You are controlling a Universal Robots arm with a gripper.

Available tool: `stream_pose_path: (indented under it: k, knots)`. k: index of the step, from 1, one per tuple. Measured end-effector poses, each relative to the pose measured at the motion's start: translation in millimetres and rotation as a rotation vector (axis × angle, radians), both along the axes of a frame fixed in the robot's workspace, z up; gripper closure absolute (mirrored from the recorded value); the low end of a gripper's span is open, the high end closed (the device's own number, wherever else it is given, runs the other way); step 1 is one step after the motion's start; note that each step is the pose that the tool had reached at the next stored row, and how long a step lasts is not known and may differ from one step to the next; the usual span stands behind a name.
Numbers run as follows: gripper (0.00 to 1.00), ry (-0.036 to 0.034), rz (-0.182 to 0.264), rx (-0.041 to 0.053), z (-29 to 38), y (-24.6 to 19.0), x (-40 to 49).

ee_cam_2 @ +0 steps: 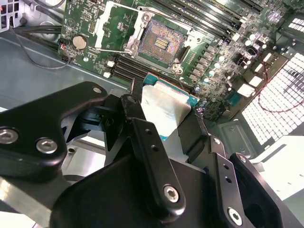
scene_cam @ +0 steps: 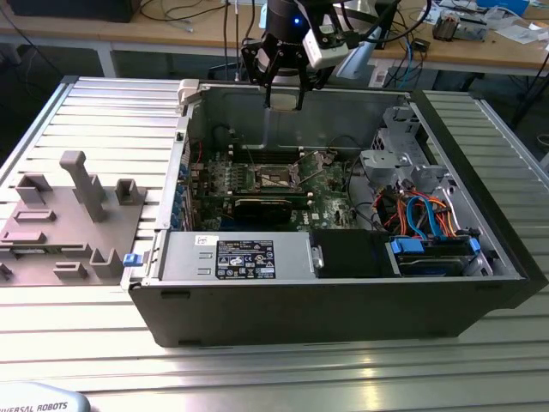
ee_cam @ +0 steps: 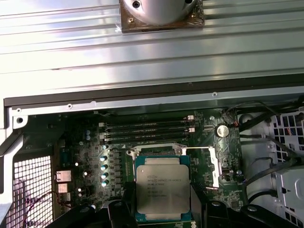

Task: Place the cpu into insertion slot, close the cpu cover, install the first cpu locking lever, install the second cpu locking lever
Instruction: 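Place the cpu into insertion slot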

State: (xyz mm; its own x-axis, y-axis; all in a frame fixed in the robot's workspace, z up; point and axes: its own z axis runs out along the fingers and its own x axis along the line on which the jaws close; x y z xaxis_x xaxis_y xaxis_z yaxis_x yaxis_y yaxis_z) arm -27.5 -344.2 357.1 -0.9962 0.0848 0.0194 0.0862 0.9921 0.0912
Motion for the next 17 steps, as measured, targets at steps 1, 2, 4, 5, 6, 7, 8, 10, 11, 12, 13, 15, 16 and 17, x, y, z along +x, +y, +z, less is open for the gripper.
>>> stream_pose_path:
  k: [1, 2, 4, 5, 6, 7, 8, 10, 11, 12, 13, 15, 16, 17]
  knots:
    - [0.46, 0.0, -0.001, 0.0, 0.0, 0.0, 0.0]
    - [0.46, 0.0, -0.001, 0.0, 0.0, 0.0, 0.0]
    - [0.46, 0.0, -0.002, 0.0, 0.0, 0.0, 0.0]
    - [0.46, 0.0, -0.003, 0.0, 0.0, 0.0, 0.0]
    - [0.46, 0.0, -0.003, 0.0, 0.0, 0.0, 0.0]
    - [0.46, 0.0, -0.004, 0.0, 0.0, 0.0, 0.0]
    - [0.46, 0.0, -0.004, 0.0, 0.0, 0.0, 0.0]
    - [0.46, 0.0, -0.006, 0.0, -0.1, 0.0, 0.0]
    - [0.46, 0.0, -0.007, 0.0, -0.1, 0.0, 0.0]
    - [0.46, 0.0, -0.007, 0.0, -0.1, 0.0, 0.0]
    - [0.46, 0.0, -0.008, 0.0, -0.1, 0.0, 0.0]
    - [0.46, 0.0, -0.009, 0.0, -0.1, 0.0, 0.0]
    - [0.46, 0.0, -0.01, 0.0, -0.1, 0.0, 0.0]
    - [0.46, 0.0, -0.01, 0.0, -0.1, 0.0, 0.0]
